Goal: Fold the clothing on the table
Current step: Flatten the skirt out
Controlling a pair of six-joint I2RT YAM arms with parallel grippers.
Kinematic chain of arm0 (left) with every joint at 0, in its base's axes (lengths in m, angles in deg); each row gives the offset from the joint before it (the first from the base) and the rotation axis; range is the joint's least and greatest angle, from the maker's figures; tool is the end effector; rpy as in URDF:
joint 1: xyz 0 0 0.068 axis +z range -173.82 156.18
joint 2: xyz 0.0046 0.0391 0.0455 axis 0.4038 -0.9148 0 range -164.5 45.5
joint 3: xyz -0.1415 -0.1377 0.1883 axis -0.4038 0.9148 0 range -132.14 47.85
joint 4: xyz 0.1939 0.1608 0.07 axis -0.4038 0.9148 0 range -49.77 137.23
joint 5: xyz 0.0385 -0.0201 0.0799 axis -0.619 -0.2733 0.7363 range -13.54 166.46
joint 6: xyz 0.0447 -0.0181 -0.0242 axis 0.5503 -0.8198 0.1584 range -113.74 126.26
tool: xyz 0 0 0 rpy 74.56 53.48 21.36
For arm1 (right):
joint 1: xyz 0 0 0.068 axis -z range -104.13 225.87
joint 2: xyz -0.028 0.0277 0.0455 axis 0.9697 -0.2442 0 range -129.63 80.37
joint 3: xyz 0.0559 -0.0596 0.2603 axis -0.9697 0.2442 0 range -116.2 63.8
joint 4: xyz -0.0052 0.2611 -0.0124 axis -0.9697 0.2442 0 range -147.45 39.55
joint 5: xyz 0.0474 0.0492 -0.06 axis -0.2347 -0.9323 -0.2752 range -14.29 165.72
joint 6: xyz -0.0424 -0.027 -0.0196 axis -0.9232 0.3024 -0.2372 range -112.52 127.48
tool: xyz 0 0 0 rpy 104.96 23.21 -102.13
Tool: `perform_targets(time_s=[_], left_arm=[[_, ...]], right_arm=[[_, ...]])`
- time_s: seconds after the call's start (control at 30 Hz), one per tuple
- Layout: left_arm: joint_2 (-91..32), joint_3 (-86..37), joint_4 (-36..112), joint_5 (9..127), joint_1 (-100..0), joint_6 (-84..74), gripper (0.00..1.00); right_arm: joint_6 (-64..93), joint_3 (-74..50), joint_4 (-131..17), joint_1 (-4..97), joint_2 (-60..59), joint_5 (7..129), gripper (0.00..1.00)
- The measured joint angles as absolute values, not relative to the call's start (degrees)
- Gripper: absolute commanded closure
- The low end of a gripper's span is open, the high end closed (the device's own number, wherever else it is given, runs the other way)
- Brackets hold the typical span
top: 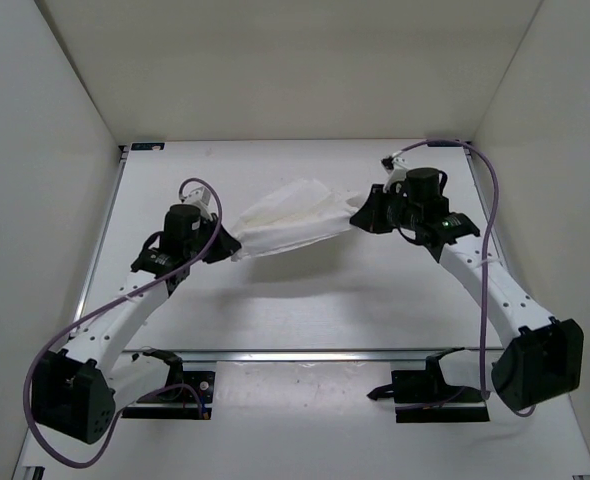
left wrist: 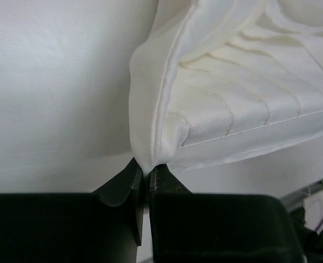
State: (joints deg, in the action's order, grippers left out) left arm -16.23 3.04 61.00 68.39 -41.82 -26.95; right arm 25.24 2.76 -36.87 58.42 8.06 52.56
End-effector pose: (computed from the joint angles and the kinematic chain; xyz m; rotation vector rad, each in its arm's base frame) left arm 0.2203 -0.0769 0.2653 -0.2251 2.2884 -0.6339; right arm 0.2653 0.0981 0.3196 -0.2407 2.1661 0.7868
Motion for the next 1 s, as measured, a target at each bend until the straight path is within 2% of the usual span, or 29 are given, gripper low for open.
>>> perform_targets(time_s=[0.23,0.43,0.53,0.57,0.73,0.8,0.9,1.0], left_arm=[[-17.5,17.1,60.2,62.8,-47.3,-37.2,1.00],[-19.2,14.5,60.5,60.8,-48.4,-39.1,1.00],[-22.6,7.4,59.3,59.8,-46.7,-36.9,1.00],[-24.9,3.2,59.4,59.8,-46.0,-35.6,1.00],[-41.2,-34.8,60.9,65.3,-44.1,-26.4,1.00],[-41.5,-42.8,57.1,69.1,-44.3,-23.3,1.00],[-33.8,-39.6,52.5,68.9,-43.8,-22.7,1.00],[-22.9,-25.6,50.0,67.3,-42.0,-23.0,1.00]], right_arm=[[26.6,16.7,-29.8,59.4,12.1,51.2,1.00],[26.5,19.5,-25.0,64.4,13.6,48.4,1.00],[25.1,13.6,-24.0,67.1,10.9,47.9,1.00],[24.0,8.2,-22.4,67.4,8.0,48.8,1.00],[18.9,-33.3,-17.9,67.7,-12.9,57.3,1.00],[18.1,-45.6,-21.2,67.8,-16.8,58.5,1.00],[17.2,-44.8,-24.8,66.6,-11.0,58.9,0.99],[17.3,-30.7,-29.0,64.6,0.3,56.2,1.00]])
